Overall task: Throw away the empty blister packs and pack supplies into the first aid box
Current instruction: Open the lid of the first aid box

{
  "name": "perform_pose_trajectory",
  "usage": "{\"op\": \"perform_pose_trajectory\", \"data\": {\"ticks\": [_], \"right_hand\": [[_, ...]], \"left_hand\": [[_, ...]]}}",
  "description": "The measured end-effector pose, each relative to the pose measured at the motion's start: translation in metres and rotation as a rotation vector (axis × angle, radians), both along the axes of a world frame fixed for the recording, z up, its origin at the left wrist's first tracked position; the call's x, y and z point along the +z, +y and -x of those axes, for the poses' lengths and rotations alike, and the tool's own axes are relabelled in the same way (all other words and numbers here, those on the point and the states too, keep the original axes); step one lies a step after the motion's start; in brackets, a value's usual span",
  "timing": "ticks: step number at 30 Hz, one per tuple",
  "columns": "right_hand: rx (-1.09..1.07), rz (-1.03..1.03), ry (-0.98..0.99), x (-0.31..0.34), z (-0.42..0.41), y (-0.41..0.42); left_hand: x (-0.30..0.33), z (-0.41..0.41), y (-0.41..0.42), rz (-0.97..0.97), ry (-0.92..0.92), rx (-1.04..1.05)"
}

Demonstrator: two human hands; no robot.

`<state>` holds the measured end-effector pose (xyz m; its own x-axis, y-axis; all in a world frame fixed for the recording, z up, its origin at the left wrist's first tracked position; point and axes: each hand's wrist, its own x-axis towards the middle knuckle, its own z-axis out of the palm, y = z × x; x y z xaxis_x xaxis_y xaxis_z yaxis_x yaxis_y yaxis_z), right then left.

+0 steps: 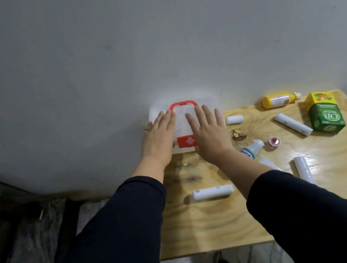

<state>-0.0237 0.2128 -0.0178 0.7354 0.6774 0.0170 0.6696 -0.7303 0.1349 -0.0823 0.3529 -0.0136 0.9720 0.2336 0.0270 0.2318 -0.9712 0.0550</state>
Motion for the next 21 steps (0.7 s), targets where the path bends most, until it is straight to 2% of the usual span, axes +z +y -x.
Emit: {"op": "perform_pose_trajectory", "data": {"ticks": [11,17,21], "right_hand": [[0.071,-0.006,0.093,0.023,0.014,-0.026],[0.061,-0.093,0.073,0.043,0.012,-0.024],[0.023,-0.204,-0.022,0.062,0.005,-0.022]], "left_hand": [[0.014,0.013,-0.013,0.05,0.022,-0.043],[0.036,0.012,-0.007,0.046,0.002,-0.08],[0.063,0.0,0.006,-0.004,-0.065,-0.117]]}}
